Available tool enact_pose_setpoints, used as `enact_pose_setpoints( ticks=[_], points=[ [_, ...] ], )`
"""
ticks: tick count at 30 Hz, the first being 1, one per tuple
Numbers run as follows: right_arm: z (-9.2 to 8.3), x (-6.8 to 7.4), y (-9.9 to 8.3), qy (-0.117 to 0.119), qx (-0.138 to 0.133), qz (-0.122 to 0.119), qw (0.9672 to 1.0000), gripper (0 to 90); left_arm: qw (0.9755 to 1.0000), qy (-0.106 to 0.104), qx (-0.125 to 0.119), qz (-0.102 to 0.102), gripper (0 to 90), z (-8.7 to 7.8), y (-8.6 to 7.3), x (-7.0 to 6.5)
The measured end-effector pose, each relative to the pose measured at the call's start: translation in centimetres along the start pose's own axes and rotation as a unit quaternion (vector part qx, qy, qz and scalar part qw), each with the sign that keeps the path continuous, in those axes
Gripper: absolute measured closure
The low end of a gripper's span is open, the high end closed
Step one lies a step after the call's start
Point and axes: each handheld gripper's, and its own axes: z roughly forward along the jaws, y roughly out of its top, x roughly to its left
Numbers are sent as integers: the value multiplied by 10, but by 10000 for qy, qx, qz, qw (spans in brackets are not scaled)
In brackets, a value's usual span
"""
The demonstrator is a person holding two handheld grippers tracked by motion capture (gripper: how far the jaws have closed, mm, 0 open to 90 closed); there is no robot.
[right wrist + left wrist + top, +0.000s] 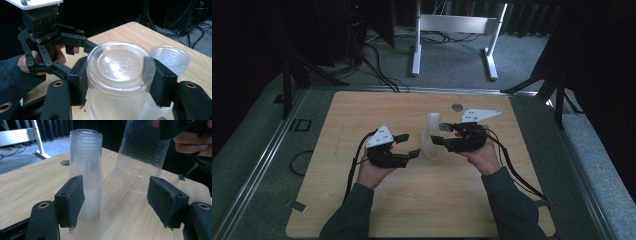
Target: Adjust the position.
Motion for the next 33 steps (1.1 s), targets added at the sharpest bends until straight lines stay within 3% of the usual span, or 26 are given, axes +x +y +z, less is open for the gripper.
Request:
enact_pose_setpoints(
  ticks=[5,15,33],
  points=[
    [6,1,-3,77,-9,87,9999,408,9999,-111,-7,54,301,3,2,-6],
    [11,2,-6,264,-120,262,9992,408,9998,-76,-121,138,290,11,0,-12],
    [15,2,-8,420,-370,486,9973,408,9993,-41,-383,5,217,19,-2,-16]
  ],
)
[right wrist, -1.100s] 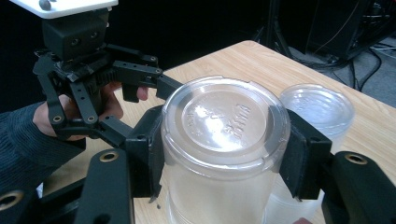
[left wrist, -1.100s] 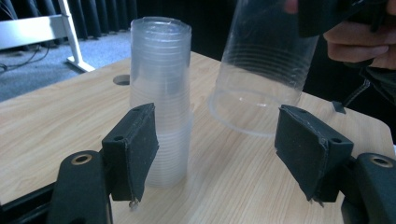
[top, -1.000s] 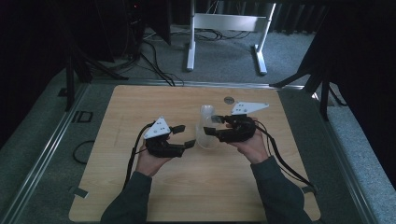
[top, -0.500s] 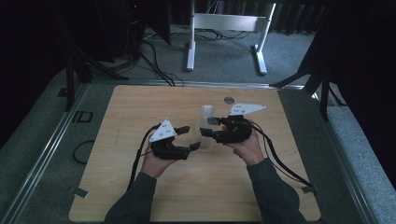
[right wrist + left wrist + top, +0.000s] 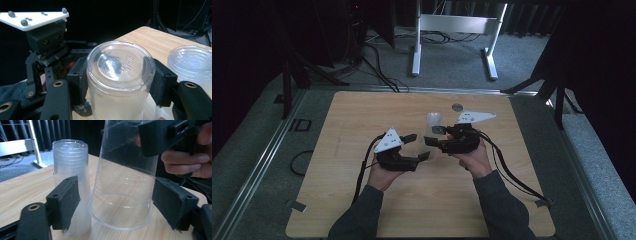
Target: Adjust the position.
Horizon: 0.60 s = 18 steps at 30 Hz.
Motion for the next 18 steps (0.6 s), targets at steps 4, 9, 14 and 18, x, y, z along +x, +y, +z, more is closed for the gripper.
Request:
enact_pose_setpoints(
  ticks=[4,9,14,18],
  points=[
    [0,0,0,26,-31,41,10000,408,10000,9,-57,-34,209,1,-1,0],
    [1,-1,0,58,-75,113,9999,408,9999,-43,-127,-77,204,6,-3,-2],
    [2,-2,0,106,-146,192,9997,408,9998,-55,-160,-44,204,9,-4,-3],
    [2,-3,0,127,-171,240,9995,408,9998,-64,-187,-71,204,10,-5,-4]
  ],
)
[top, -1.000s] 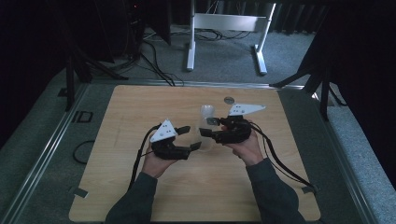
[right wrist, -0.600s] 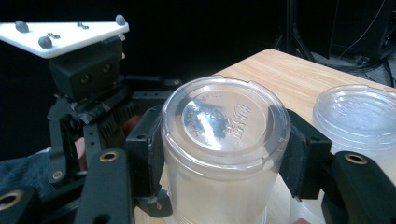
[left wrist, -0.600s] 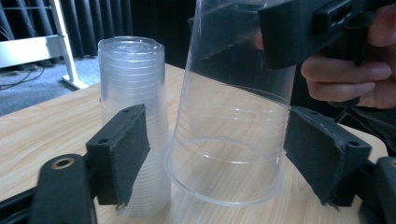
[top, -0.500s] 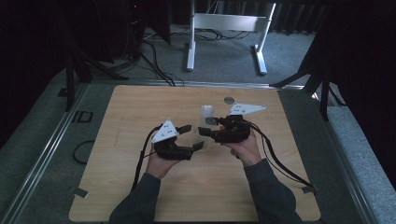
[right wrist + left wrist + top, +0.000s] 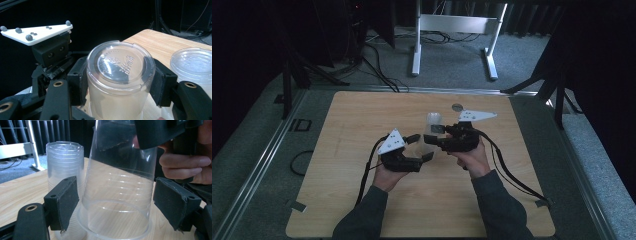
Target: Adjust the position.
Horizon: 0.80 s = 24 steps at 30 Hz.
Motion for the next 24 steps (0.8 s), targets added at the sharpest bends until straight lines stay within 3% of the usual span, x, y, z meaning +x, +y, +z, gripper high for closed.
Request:
enact_pose_setpoints(
  ticks=[11,24],
  points=[
    [0,-1,0,58,-43,94,9999,409,10000,26,-19,26,224,4,-3,-1],
    [0,-2,0,108,-83,162,9998,411,9997,33,-240,-80,236,7,-6,-2]
  ],
)
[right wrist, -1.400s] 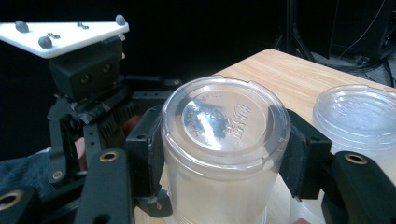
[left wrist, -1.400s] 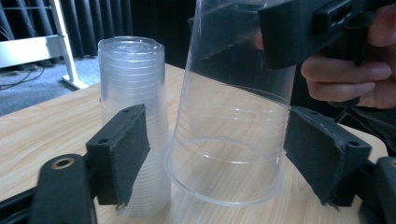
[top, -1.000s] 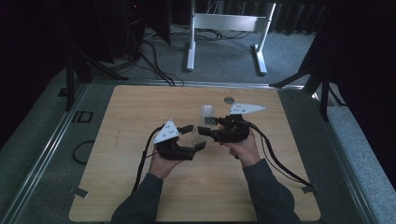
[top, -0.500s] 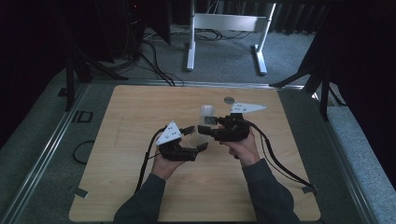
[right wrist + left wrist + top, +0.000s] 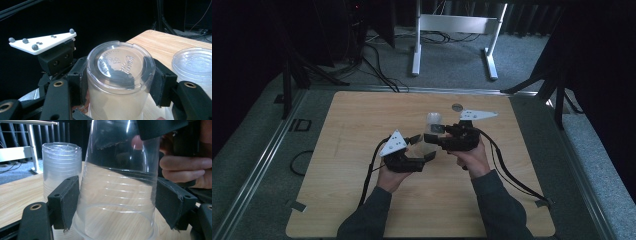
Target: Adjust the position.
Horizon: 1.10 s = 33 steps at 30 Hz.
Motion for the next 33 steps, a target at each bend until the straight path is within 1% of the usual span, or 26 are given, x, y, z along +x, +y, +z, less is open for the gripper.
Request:
enact_pose_setpoints(
  ticks=[5,7,13,17,20,21,23,29,33],
  points=[
    [0,0,0,-5,-3,5,10000,411,10000,-25,-55,-53,232,0,-1,1],
    [0,0,0,-6,0,6,10000,411,10000,-1,-45,-34,222,0,-1,0],
    [0,-1,0,0,-11,11,10000,412,10000,-28,6,-33,205,2,-2,0],
    [0,-1,0,4,-26,19,10000,412,10000,-46,-4,-77,201,2,-3,1],
    [-2,-3,-1,68,-94,106,9999,413,10000,-24,-1,-52,213,2,-3,1],
    [-4,-7,-4,149,-172,277,9994,413,10000,-23,4,-45,235,2,-3,1],
    [-5,-9,-5,99,-172,281,9994,414,10000,-24,25,-42,239,2,-3,0],
    [-8,-11,-6,131,-197,345,9991,414,10000,-38,-3,-59,242,4,-3,0],
    [-9,-11,-6,139,-212,328,9991,414,10000,-28,-8,-40,241,4,-3,-1]
  ],
)
